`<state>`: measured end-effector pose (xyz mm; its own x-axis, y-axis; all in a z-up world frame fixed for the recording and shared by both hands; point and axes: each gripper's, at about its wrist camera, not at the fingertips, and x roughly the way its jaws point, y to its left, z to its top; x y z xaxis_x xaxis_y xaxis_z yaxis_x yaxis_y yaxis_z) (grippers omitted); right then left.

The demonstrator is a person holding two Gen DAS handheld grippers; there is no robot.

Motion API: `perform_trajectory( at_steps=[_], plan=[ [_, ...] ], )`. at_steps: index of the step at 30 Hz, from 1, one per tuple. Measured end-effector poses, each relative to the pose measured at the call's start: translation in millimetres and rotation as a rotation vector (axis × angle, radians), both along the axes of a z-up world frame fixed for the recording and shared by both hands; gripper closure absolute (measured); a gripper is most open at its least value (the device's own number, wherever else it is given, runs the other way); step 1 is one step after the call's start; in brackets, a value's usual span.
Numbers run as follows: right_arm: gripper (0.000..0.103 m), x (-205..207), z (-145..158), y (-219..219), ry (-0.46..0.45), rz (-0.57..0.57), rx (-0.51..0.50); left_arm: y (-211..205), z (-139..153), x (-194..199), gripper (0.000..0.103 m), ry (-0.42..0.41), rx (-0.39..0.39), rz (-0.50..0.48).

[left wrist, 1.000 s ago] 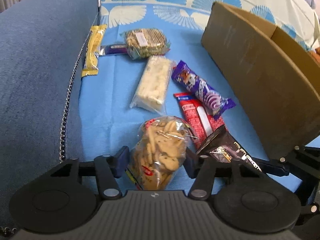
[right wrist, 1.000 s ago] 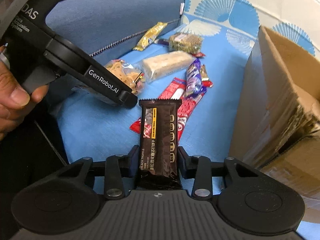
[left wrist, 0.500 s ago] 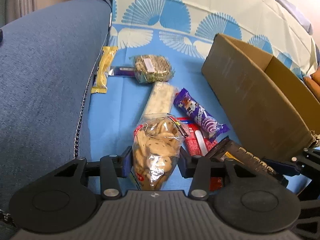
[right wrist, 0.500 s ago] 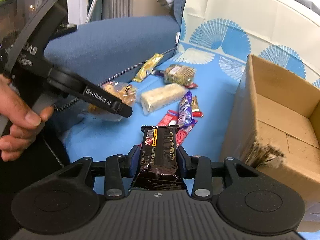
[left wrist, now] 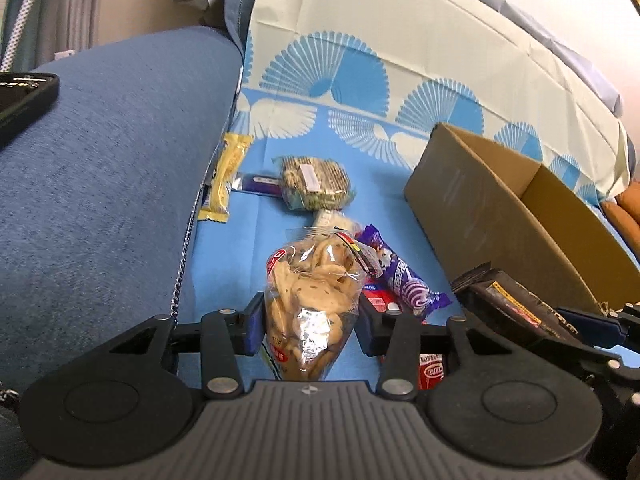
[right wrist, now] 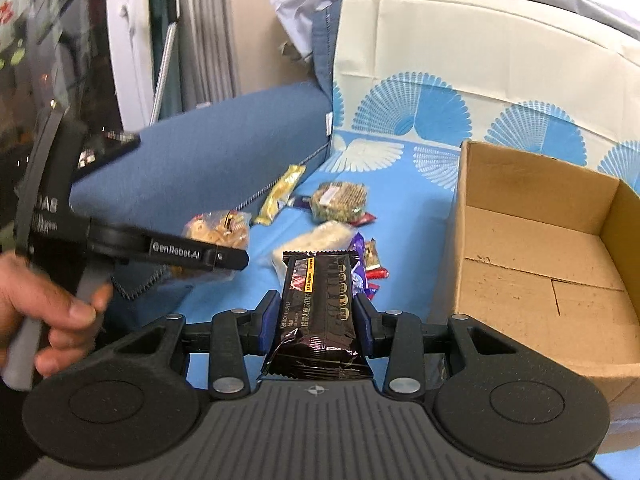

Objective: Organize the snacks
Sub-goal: 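Lift the cookie bag with the left tool while the right tool lifts the chocolate bar, then carry both snacks over the box and open both tools to drop them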

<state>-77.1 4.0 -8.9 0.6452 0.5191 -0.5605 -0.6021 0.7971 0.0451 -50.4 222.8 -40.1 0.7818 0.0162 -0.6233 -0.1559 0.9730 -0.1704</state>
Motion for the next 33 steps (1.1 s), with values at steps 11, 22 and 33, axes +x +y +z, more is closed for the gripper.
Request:
perform_trajectory(
  at_steps=[11, 22, 33],
  plan=[
    [0.062, 6.2, 4.9, -5.6, -0.043, -0.019, 0.033, -3.6, 2.5, -3.4, 0.054, -0.007, 0.026, 0.011],
    [0.062, 11.9, 13.5, -9.6, -0.102, -0.004, 0.072, -7.0, 4.0, -0.4, 0.054, -0.006, 0.056, 0.030],
    [0.062, 25.3, 25.3, -31.1, -0.135, -0.035, 0.157, -5.9, 16.2, -3.9, 0.054, -0.012, -0.032, 0.093]
  ],
)
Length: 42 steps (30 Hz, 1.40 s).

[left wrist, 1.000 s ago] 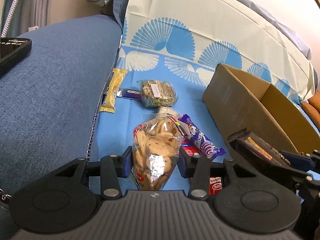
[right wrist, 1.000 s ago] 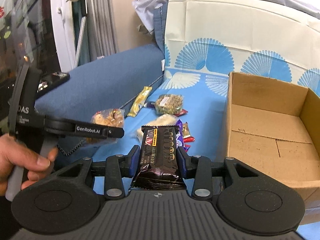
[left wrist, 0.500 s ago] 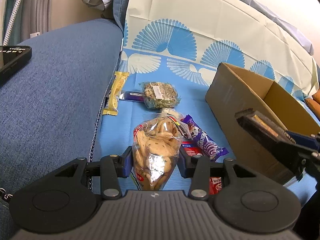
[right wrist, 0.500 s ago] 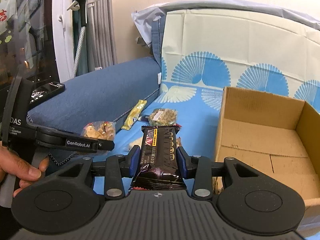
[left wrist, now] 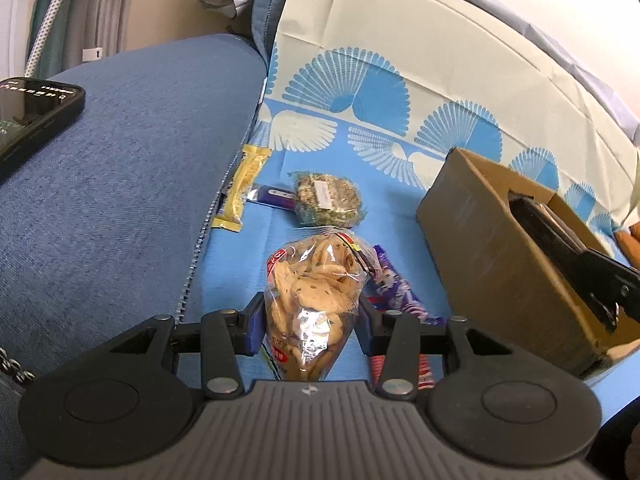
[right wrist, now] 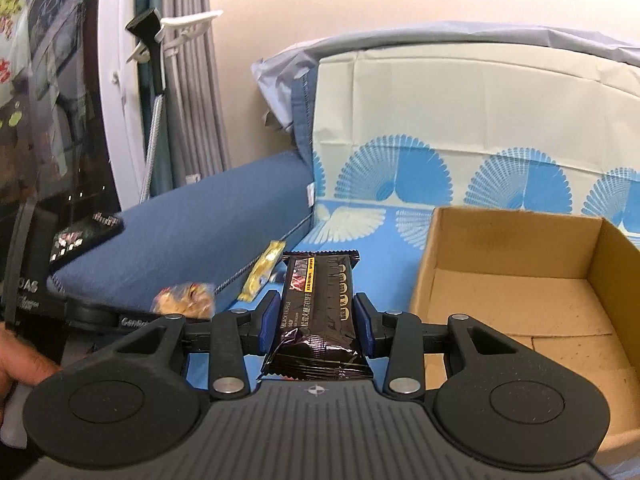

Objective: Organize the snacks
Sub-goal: 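Carry both snacks over the box and open both tools to drop them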

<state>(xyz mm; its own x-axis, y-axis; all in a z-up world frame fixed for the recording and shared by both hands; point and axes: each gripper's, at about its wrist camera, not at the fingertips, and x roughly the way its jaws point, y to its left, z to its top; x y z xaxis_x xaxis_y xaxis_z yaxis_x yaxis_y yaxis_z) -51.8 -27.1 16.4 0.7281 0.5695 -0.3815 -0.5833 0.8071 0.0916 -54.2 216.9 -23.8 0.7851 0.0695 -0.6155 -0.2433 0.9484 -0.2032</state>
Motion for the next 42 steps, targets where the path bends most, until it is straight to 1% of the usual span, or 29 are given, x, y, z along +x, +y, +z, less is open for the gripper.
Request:
perform_trajectory(
  at_steps=[5, 9, 17, 25, 32, 36, 42],
  plan=[
    [0.062, 10.4, 7.3, -10.7, -0.014, -0.045, 0.051, -20.0, 12.7, 4.8, 0.054, -0.028, -0.038, -0.002],
    [0.062, 17.1, 11.7, -22.7, -0.027, -0.089, 0.083, -41.2, 26.4, 15.8, 0.054, -0.057, -0.045, -0.027],
    [0.062, 28.9, 22.7, -57.2, -0.052, -0.216, 0.146, -88.8, 63.7, 55.3, 0.054, -0.129, -0.077, -0.093],
    [0.062, 43.3, 23.4, -93.0, -0.047, -0.415, 0.174, -162.8, 102.0, 111.8, 0.054, -0.197, -0.042, -0.230],
    [0.062, 49.4, 17.9, -124.0, -0.044, -0.569, 0.206, -220.1, 121.5, 145.5, 0.054, -0.242, -0.012, -0.322],
    [0.062, 50.8, 14.4, -136.8, -0.041, -0.627, 0.219, -237.7, 127.7, 156.0, 0.054, -0.261, -0.011, -0.350],
    [0.062, 53.5, 14.3, -138.3, -0.054, -0.645, 0.220, -248.3, 133.5, 161.8, 0.054, -0.274, -0.005, -0.366]
  ],
)
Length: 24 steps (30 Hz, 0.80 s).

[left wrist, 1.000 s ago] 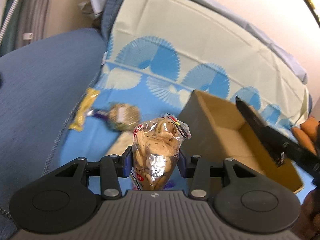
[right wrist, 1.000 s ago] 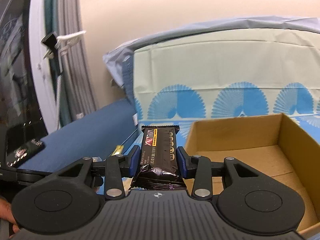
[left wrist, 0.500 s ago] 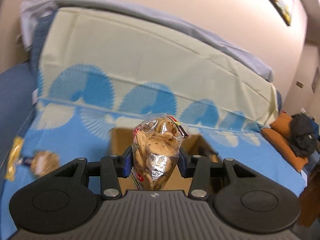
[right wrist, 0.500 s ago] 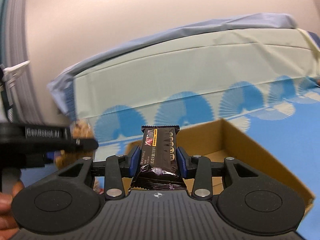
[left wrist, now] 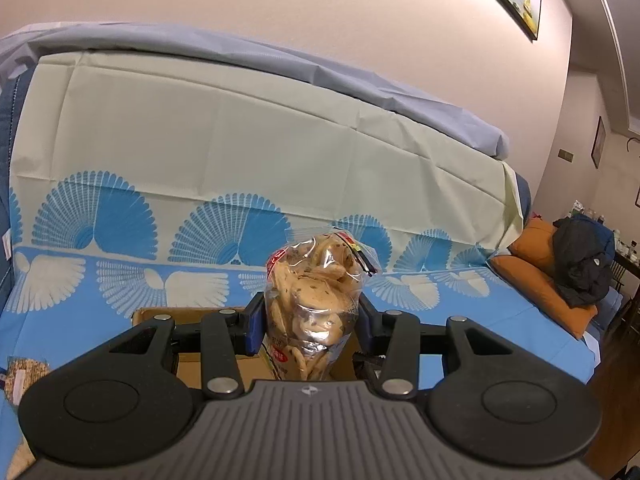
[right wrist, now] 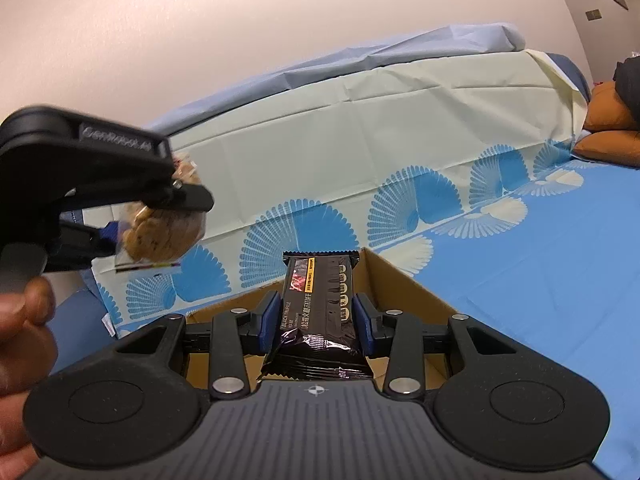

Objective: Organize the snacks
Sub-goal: 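Carry both snacks over the box and open both tools to drop them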

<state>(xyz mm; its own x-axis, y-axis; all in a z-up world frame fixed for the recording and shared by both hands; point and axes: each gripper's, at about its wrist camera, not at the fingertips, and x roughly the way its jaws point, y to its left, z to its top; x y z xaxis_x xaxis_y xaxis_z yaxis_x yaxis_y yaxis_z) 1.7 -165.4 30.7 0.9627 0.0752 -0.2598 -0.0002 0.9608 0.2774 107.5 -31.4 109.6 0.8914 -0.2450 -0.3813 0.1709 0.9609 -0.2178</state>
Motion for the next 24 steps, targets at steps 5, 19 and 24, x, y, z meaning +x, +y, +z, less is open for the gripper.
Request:
perform_trajectory(
  at_steps=[5, 19, 24],
  plan=[
    [0.060, 1.1, 1.3, 1.9, -0.007, 0.003, -0.007, 3.6, -0.2, 3.1, 0.047, 0.030, 0.007, 0.002],
    [0.020, 0.0, -6.0, 17.6, 0.020, -0.016, -0.108, 18.2, -13.3, -44.4, 0.028, -0.065, 0.018, 0.000],
    [0.023, -6.3, -8.5, 27.0, 0.005, 0.002, -0.167, 40.9, -23.4, -68.0, 0.049, -0.009, -0.031, -0.033]
  ],
)
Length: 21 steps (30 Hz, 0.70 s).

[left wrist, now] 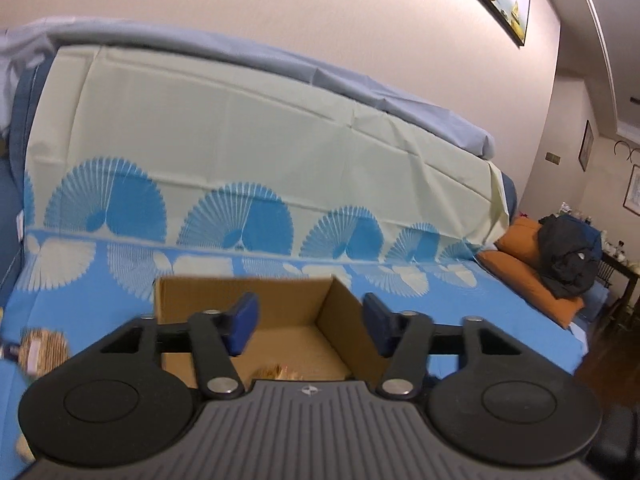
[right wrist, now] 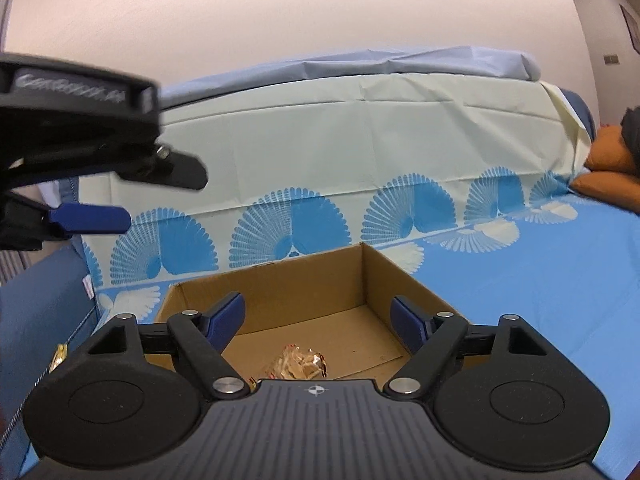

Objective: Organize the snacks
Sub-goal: 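Carry both snacks over the box and open both tools to drop them, then move both open tools back toward the remaining snacks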

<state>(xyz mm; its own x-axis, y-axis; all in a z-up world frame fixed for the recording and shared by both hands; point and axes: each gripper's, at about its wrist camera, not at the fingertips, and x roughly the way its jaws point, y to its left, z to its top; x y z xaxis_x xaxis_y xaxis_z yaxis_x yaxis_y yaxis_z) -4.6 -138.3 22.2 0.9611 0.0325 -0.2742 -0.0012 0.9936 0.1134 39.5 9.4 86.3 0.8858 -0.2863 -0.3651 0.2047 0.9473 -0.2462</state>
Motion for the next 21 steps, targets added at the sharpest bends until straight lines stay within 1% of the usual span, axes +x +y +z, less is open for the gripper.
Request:
perform_trajectory(
  at_steps=[1, 2, 3, 4, 5, 7, 10, 13, 16, 21],
  plan=[
    [0.025, -1.0, -0.4, 1.5, -0.001, 0.006, -0.006, 5.1, -2.0, -4.4, 0.056, 0.008, -0.002, -0.001],
    [0.026, -2.6, -1.1, 3.2, -0.003, 0.015, -0.012, 10.7, -4.2, -9.5, 0.060, 0.014, -0.006, -0.003],
    [0.028, -3.8, -1.3, 4.5, -0.005, 0.021, -0.018, 16.7, -6.2, -14.8, 0.066, 0.020, -0.009, -0.004],
    [0.030, -5.5, -1.5, 6.3, -0.006, 0.030, -0.024, 22.7, -7.9, -19.6, 0.071, 0.024, -0.009, -0.001],
    [0.031, -7.3, -1.7, 7.6, -0.007, 0.038, -0.028, 29.2, -9.8, -24.7, 0.072, 0.026, -0.008, 0.005],
    [0.036, -11.8, -2.0, 10.5, -0.010, 0.060, -0.035, 43.9, -13.6, -35.0, 0.077, 0.029, -0.012, 0.014],
    [0.045, -19.4, -2.0, 15.2, -0.015, 0.099, -0.045, 67.1, -17.9, -45.4, 0.077, 0.032, -0.020, 0.030],
    [0.050, -27.7, -2.1, 21.8, -0.020, 0.133, -0.063, 94.1, -25.3, -53.5, 0.078, 0.040, -0.014, 0.054],
    [0.051, -36.0, -1.7, 29.1, -0.024, 0.164, -0.085, 124.2, -38.4, -60.8, 0.078, 0.050, -0.006, 0.079],
    [0.051, -48.5, 0.0, 46.3, -0.014, 0.211, -0.114, 172.3, -78.1, -75.7, 0.077, 0.085, 0.005, 0.112]
  ],
)
